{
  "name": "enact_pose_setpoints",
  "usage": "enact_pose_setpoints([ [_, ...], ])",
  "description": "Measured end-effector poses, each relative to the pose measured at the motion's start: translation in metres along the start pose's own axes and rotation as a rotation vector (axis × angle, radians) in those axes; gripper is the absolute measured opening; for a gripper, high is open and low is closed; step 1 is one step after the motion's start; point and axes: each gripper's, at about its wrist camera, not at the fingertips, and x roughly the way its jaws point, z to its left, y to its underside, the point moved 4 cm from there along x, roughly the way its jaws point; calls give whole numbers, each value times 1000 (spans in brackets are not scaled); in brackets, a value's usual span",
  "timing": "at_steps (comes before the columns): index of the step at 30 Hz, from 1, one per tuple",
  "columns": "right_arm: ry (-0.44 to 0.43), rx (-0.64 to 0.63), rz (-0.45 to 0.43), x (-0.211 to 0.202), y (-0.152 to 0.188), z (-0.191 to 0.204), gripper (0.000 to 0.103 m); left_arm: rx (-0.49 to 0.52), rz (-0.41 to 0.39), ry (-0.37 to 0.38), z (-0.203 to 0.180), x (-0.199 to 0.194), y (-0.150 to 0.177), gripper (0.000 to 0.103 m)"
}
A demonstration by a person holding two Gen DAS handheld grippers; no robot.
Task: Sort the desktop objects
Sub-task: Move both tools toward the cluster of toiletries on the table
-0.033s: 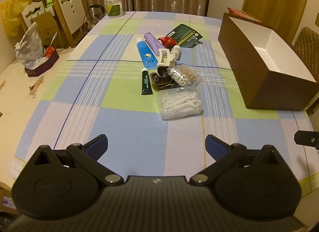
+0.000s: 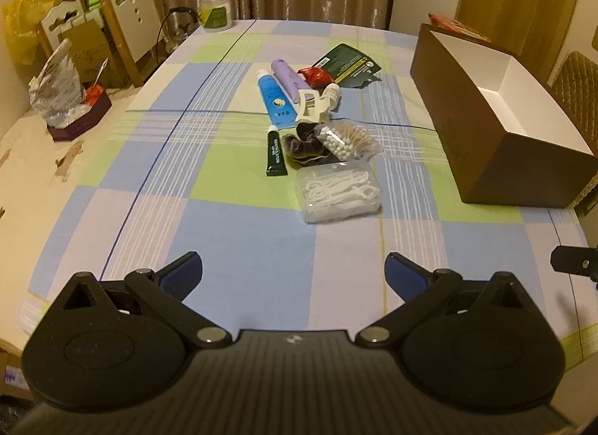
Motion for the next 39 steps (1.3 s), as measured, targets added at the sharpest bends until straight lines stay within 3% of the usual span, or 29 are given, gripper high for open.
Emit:
enact_pose_setpoints([
  [8,12,-29,-10,-4,1,8,103,-17,17,23,1,-6,4,102],
  [22,5,-28,3,-2,1,11,103,-24,-28,24,7,-7,4,102],
  [27,1,-33,2,-1,0,14,103,-33,8,64,6,-3,6,102],
  [39,-4,-40,5,1,0,15,103,-7,-33,100,-1,-4,5,102],
])
